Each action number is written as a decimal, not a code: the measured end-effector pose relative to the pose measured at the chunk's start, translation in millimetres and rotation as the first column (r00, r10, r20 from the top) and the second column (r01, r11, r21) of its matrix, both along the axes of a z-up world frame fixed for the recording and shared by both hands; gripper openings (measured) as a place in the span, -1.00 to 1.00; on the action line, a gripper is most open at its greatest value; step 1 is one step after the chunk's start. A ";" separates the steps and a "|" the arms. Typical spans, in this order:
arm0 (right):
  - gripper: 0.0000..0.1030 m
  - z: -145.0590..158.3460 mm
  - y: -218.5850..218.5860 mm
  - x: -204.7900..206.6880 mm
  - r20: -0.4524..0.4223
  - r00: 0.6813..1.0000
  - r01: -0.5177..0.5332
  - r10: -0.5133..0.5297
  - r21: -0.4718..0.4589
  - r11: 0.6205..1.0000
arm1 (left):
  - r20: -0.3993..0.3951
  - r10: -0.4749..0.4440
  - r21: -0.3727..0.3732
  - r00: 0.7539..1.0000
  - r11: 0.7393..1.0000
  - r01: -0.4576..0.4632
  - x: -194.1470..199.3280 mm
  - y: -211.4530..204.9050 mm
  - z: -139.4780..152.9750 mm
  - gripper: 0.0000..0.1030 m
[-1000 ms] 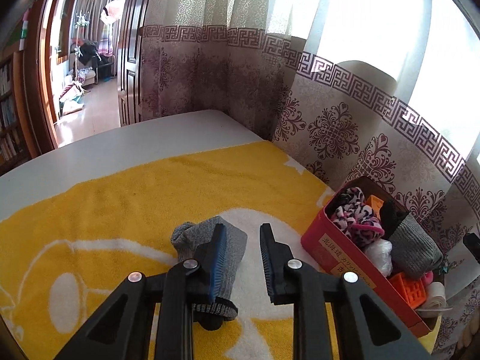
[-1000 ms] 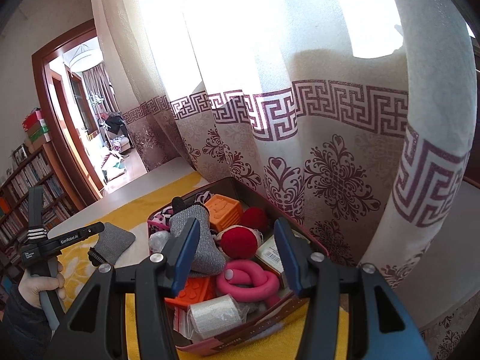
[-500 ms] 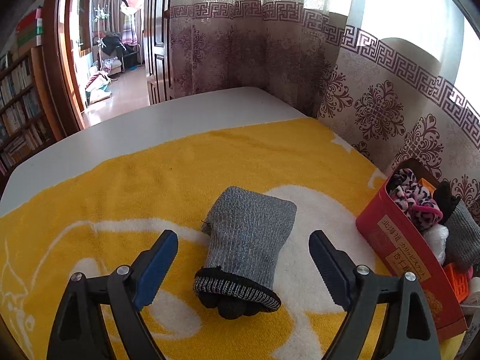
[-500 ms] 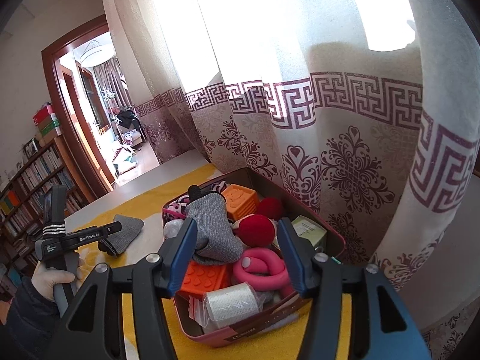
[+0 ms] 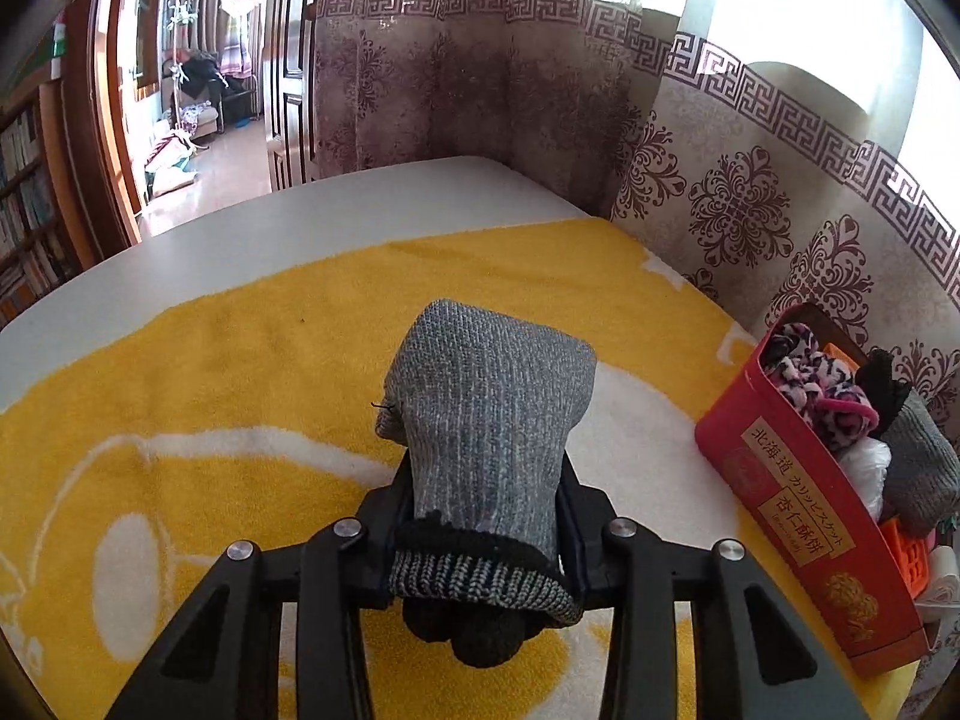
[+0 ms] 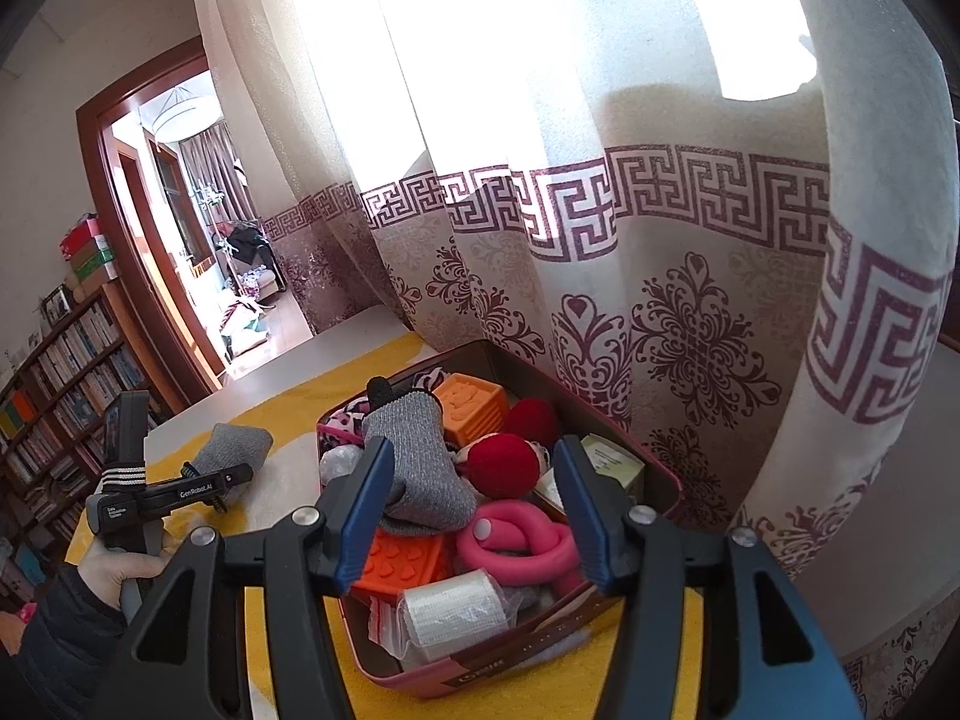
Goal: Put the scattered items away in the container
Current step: 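Carry the grey sock into the red tin and open the left tool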
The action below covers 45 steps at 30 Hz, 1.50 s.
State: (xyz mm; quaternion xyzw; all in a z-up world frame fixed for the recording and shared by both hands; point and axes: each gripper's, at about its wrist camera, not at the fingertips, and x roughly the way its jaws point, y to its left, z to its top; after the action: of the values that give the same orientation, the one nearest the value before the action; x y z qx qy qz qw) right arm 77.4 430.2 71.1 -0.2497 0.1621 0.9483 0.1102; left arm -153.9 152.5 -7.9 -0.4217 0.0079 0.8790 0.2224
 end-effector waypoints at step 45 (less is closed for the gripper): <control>0.16 19.9 12.7 38.6 -0.098 0.992 0.080 -0.078 0.021 0.997 | -0.048 -0.526 0.151 0.849 0.836 0.527 104.8 170.8 46.2 0.57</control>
State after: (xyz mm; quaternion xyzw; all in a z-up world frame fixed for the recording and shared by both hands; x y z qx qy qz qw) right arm 116.1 442.9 91.0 -0.1954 0.1650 0.9562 0.1427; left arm -49.1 323.3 38.2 -0.3820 0.0542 0.7829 0.4880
